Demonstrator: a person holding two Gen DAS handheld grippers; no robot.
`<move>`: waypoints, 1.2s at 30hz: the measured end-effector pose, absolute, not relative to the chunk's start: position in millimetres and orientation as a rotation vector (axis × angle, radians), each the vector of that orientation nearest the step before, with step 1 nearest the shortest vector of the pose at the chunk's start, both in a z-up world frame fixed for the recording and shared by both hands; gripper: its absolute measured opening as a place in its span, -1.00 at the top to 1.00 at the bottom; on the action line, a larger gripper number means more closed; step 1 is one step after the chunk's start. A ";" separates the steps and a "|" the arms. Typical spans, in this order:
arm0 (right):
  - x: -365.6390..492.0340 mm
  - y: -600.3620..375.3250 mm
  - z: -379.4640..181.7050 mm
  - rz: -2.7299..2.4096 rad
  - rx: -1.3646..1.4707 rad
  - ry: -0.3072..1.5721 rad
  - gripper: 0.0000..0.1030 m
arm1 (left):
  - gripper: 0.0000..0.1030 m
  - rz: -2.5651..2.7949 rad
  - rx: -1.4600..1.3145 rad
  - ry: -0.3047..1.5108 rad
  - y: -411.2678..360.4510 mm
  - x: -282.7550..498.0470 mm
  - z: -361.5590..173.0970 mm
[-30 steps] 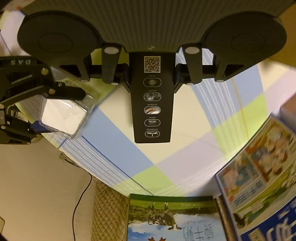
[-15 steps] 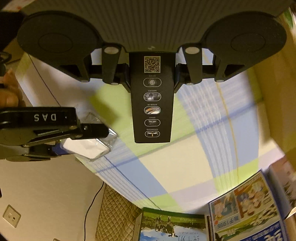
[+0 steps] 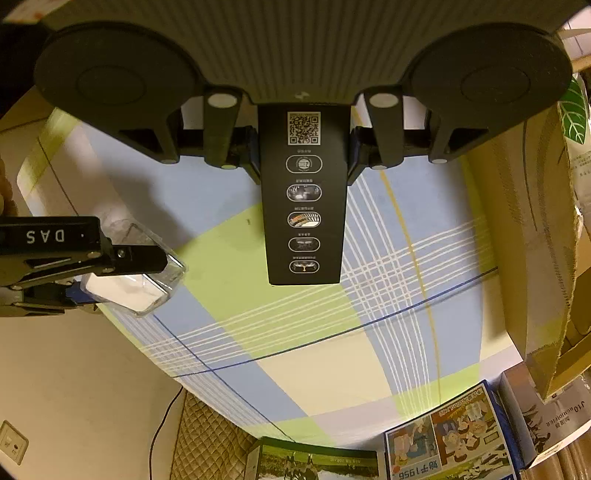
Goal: Organize objects
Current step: 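Carry the black box and clear plastic box over the cardboard box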
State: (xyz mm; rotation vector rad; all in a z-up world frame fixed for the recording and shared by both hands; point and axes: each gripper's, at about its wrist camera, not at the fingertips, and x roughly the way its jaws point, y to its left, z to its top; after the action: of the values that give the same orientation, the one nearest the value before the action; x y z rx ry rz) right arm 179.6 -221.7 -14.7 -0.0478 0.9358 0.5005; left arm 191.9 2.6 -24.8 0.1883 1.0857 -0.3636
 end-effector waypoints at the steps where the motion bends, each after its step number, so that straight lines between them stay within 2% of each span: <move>1: 179.5 -220.4 -14.8 0.505 -0.050 0.935 -0.21 | 0.26 -0.364 0.194 1.089 1.7 193.3 -26.3; 16: 178.7 -209.4 -6.7 0.527 -0.038 0.905 -0.21 | 0.26 -0.351 0.200 1.073 -1.0 190.8 -31.3; 36: 98.9 -223.7 11.9 0.532 0.048 0.831 -0.21 | 0.26 -0.324 0.085 0.958 11.5 129.6 26.2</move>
State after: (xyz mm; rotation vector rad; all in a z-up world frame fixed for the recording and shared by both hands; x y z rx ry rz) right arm 98.9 -223.7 11.9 0.0482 0.8309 0.5315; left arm 129.6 11.5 26.2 0.0849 0.9578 -0.3238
